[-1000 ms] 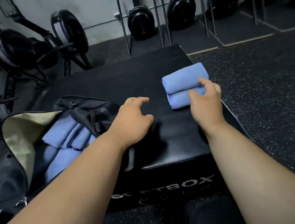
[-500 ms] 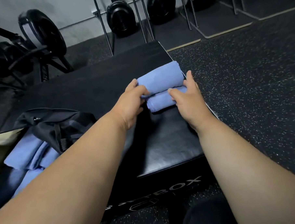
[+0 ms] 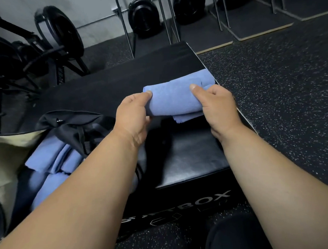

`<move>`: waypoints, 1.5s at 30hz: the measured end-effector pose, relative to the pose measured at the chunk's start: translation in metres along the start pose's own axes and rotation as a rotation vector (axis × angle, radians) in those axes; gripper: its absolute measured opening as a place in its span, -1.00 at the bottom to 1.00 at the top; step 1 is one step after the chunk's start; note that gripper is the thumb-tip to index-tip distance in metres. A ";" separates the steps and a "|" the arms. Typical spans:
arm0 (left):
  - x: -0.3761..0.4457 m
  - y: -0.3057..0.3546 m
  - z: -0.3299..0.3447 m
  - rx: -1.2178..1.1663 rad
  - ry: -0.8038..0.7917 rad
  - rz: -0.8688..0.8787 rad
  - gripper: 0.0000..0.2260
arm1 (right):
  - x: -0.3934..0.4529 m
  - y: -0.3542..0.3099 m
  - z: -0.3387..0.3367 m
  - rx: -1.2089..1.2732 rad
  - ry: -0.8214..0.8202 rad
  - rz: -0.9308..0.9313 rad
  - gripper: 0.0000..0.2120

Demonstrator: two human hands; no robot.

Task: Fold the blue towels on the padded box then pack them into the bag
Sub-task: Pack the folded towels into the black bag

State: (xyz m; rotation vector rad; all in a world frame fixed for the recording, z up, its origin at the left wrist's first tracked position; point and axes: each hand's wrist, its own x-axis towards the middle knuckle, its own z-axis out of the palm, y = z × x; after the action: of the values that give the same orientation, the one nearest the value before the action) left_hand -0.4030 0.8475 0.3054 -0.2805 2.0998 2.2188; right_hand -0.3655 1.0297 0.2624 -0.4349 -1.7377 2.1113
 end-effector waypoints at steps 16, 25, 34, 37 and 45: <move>-0.112 0.060 -0.160 -0.118 0.085 0.166 -0.72 | -0.088 -0.018 0.106 0.227 -0.871 0.284 -0.48; -0.140 0.066 -0.242 -0.134 0.074 0.213 -0.82 | -0.138 -0.020 0.159 0.104 -1.144 0.372 -0.17; -0.146 0.051 -0.297 0.106 0.245 0.266 -0.91 | -0.161 -0.020 0.201 0.053 -1.046 0.243 -0.55; -0.148 0.027 -0.321 0.613 0.327 0.292 -0.85 | -0.162 -0.021 0.206 -0.051 -1.021 0.172 -0.55; -0.162 0.001 -0.350 1.554 0.229 0.462 -0.67 | -0.178 -0.010 0.230 -0.308 -0.930 0.152 -0.73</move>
State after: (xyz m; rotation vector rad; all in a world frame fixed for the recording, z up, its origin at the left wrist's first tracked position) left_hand -0.2158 0.5104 0.3195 0.1040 3.4001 0.0624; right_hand -0.3130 0.7489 0.3167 0.4529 -2.6006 2.3334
